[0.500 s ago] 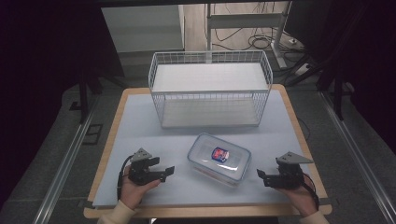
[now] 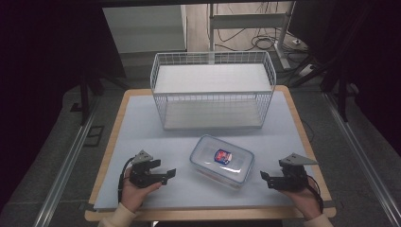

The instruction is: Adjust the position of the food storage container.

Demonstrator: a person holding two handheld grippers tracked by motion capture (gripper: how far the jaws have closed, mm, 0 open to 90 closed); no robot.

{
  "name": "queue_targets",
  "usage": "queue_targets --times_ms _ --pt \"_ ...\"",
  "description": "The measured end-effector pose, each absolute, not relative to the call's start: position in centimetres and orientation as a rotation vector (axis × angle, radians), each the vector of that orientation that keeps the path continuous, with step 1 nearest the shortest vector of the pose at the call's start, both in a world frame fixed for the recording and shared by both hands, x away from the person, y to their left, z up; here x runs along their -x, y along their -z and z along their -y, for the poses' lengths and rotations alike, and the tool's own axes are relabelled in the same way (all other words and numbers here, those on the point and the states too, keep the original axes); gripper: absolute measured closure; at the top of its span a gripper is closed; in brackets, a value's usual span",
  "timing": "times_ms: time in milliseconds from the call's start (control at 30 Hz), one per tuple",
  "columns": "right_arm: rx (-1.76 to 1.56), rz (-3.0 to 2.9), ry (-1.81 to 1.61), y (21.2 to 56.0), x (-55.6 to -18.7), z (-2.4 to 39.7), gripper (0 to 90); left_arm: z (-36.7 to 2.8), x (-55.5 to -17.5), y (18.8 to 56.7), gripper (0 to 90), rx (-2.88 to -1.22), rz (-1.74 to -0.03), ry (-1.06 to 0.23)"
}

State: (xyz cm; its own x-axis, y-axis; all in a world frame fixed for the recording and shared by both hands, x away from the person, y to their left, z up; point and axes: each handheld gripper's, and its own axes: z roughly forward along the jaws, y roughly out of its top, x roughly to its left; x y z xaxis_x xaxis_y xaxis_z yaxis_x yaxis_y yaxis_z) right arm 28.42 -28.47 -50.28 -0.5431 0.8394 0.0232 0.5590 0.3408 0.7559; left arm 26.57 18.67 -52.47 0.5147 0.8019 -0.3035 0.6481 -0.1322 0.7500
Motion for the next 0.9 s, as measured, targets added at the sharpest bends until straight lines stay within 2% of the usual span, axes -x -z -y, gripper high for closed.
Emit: queue_targets --times_ms 233,400,567,767,833,867,900 --pt "-1.238 -2.252 -1.040 49.9 -28.6 28.4 16.7 -18.6 -26.6 52.5 19.0 -1.862 -1.202 -0.215" --pt "-1.214 -2.272 -1.064 49.3 -28.4 28.2 23.7 -18.6 -26.7 52.6 19.3 -1.868 -1.204 -0.204" --pt "-1.173 -2.274 -1.118 48.1 -28.0 27.8 27.0 -18.7 -26.7 52.5 19.8 -1.860 -1.215 -0.192" --pt "-1.070 -2.328 -1.173 46.1 -27.3 25.9 34.3 -18.6 -26.6 52.3 19.8 -1.862 -1.217 -0.199" --pt "-1.033 -2.348 -1.194 45.7 -27.1 25.1 40.3 -18.5 -26.6 52.3 19.9 -1.868 -1.213 -0.198" --pt "-1.033 -2.348 -1.194 45.7 -27.1 25.1 40.3 -18.5 -26.6 52.3 19.9 -1.868 -1.213 -0.198" --pt "-1.000 -2.375 -1.206 45.3 -26.9 24.4 49.5 -18.5 -26.6 52.3 20.0 -1.871 -1.210 -0.199"
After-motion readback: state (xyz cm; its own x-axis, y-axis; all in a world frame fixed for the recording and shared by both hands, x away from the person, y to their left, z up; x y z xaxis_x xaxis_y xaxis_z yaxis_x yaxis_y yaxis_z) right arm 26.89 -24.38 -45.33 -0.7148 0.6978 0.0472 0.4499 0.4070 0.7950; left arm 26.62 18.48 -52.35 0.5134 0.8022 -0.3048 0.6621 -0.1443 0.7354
